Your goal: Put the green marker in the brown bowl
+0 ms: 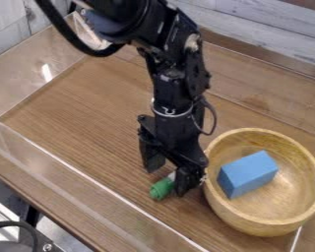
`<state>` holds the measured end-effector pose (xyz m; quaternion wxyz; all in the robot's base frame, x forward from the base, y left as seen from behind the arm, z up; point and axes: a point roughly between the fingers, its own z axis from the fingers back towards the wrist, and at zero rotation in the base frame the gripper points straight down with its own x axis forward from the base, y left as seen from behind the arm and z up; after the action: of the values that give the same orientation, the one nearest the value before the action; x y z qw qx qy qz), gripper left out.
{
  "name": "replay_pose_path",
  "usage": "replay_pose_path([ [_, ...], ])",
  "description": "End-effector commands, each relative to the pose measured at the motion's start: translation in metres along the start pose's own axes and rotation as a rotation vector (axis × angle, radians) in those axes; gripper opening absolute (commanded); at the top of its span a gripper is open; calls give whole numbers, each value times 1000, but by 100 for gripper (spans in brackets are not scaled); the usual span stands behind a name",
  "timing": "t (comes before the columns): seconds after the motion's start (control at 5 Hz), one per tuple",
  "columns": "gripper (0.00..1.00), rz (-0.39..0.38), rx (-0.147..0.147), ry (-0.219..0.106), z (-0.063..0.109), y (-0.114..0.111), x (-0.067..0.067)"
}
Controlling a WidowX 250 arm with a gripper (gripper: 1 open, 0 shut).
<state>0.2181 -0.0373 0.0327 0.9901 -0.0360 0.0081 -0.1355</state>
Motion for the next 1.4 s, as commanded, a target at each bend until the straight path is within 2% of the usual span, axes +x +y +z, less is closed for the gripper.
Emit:
replay_pose_path([
  [0.0,100,-14,-5,-38,1,1,5],
  [0.4,100,-23,-11,-58,-7,2,6],
  [0.6,0,-25,-13,-67,-8,2,6],
  [0.8,0,-22,-15,-73,-8,3,6],
  [1.2,0,-25,-6,-50,4,1,3],
])
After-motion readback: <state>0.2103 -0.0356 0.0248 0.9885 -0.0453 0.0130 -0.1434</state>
